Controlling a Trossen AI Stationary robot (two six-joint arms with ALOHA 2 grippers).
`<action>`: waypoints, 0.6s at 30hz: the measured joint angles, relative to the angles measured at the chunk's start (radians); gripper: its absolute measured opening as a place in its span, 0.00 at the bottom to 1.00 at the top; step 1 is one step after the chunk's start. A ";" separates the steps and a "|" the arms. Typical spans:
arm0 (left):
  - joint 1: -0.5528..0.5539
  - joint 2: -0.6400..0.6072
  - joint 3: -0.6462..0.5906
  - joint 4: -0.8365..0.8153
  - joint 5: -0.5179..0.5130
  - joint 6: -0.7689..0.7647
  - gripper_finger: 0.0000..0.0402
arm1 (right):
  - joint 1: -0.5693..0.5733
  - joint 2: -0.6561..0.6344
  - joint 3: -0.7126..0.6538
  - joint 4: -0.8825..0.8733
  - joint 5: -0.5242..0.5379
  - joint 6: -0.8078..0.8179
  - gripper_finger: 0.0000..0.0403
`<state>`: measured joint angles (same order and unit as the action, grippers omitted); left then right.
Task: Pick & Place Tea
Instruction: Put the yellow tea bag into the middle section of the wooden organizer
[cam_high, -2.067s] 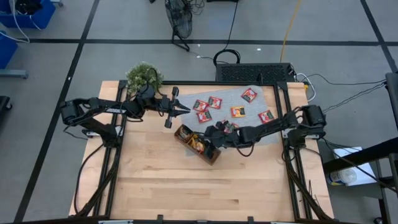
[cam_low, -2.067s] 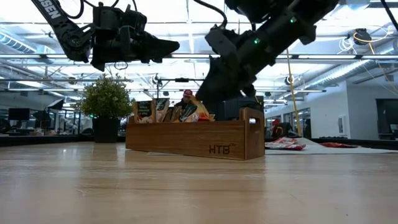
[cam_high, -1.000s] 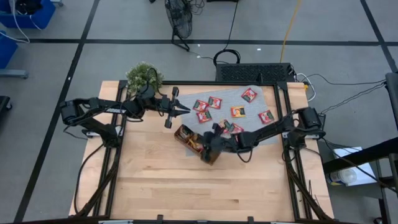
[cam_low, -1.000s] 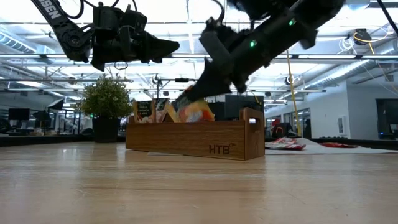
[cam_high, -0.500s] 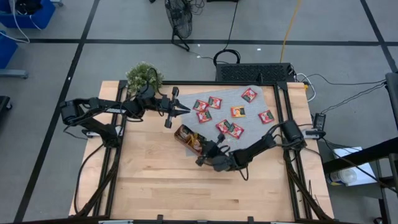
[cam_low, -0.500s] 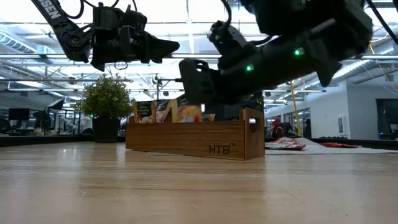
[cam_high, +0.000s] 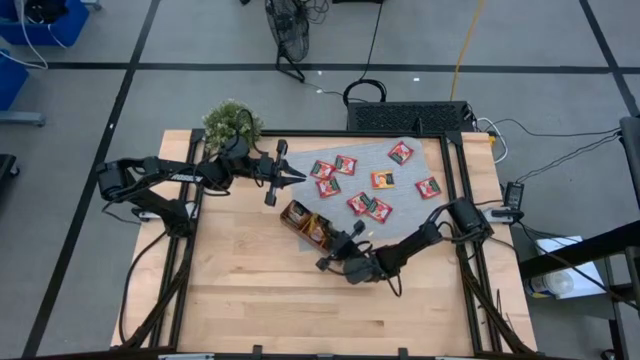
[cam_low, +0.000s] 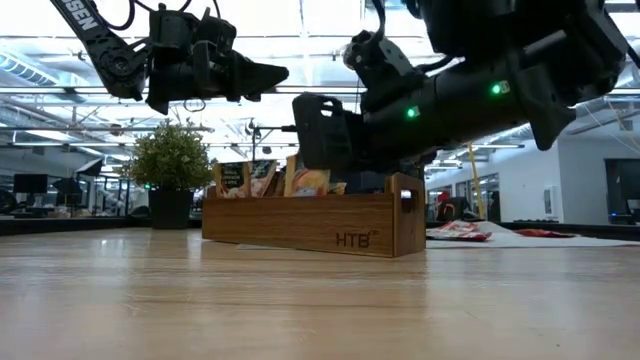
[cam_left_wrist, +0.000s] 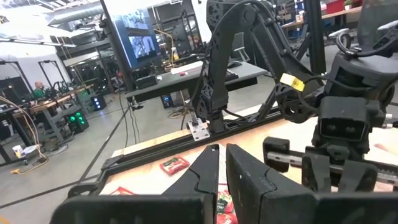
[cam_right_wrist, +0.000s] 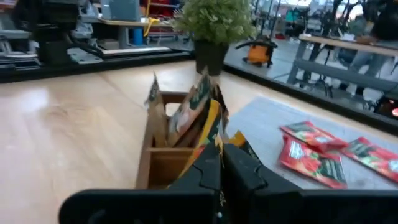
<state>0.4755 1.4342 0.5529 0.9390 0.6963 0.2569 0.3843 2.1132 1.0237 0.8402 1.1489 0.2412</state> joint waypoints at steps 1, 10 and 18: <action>0.000 0.000 0.000 0.000 0.000 0.000 0.09 | -0.003 0.000 0.000 -0.016 0.000 0.022 0.00; 0.000 0.000 0.000 0.000 0.000 0.000 0.09 | -0.011 0.000 0.000 -0.087 0.006 0.106 0.00; 0.000 0.000 0.000 0.000 0.000 0.000 0.09 | -0.011 0.000 0.000 -0.085 0.003 0.059 0.09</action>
<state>0.4753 1.4342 0.5529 0.9390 0.6964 0.2572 0.3729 2.1136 1.0237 0.7551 1.1522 0.3004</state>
